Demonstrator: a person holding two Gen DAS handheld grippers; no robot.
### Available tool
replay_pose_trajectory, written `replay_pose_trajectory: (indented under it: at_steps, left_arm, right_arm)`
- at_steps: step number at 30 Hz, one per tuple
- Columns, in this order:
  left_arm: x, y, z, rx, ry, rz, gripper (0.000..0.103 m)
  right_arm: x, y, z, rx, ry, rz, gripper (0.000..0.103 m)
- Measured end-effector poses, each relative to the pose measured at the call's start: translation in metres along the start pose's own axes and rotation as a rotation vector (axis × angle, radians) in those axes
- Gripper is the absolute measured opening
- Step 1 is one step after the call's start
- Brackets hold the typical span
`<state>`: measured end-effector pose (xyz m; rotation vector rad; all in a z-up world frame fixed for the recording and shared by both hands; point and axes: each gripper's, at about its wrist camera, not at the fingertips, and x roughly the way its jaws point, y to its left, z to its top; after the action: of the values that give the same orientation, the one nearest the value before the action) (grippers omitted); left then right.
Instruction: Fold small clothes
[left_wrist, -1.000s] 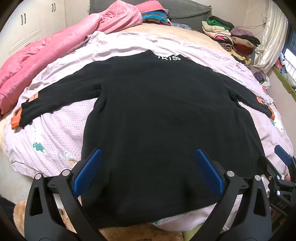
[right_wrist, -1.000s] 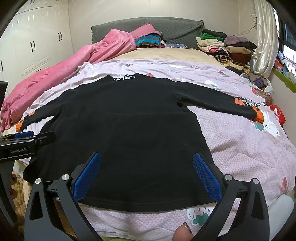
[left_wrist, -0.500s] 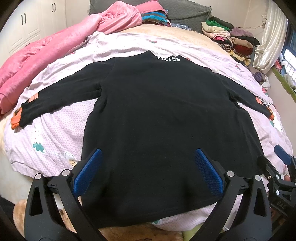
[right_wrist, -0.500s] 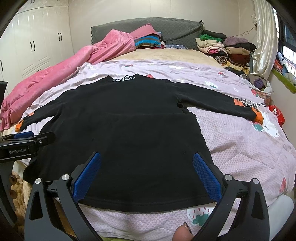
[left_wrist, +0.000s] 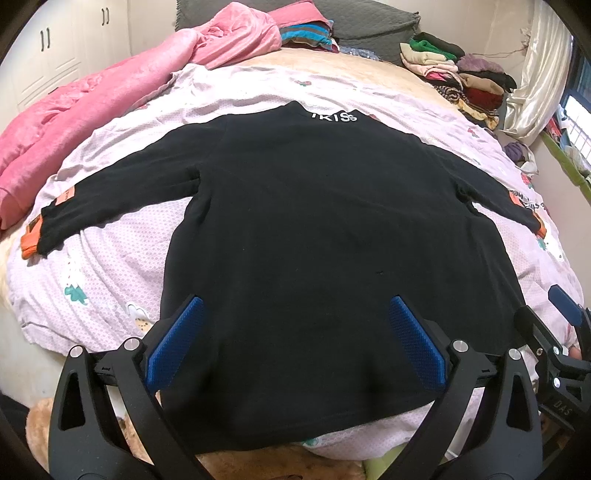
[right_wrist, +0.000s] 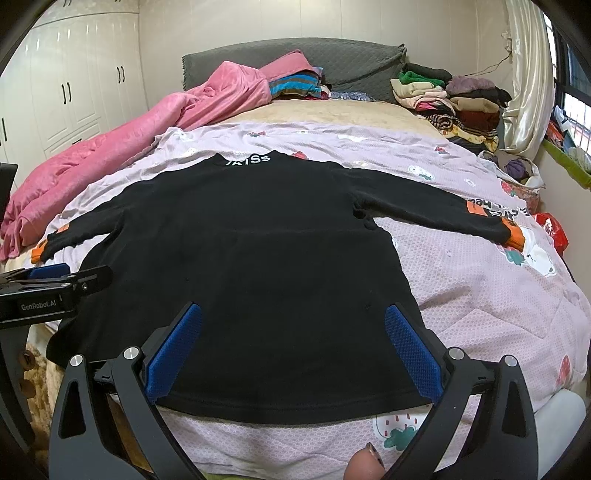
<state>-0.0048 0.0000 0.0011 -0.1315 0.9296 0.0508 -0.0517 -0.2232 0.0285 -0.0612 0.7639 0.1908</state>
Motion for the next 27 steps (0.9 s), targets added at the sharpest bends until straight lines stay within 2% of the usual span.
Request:
replay_pose_trajectory:
  at_steps: [17, 27]
  left_arm:
    - [0.005, -0.008, 0.005, 0.023, -0.006, 0.003, 0.094]
    - [0.016, -0.004, 0.022, 0.014, 0.000, 0.012, 0.094]
  right_arm:
    - [0.007, 0.008, 0.008, 0.004, 0.000, 0.015, 0.099]
    - [0.020, 0.010, 0.026, 0.015, -0.008, 0.028, 0.099]
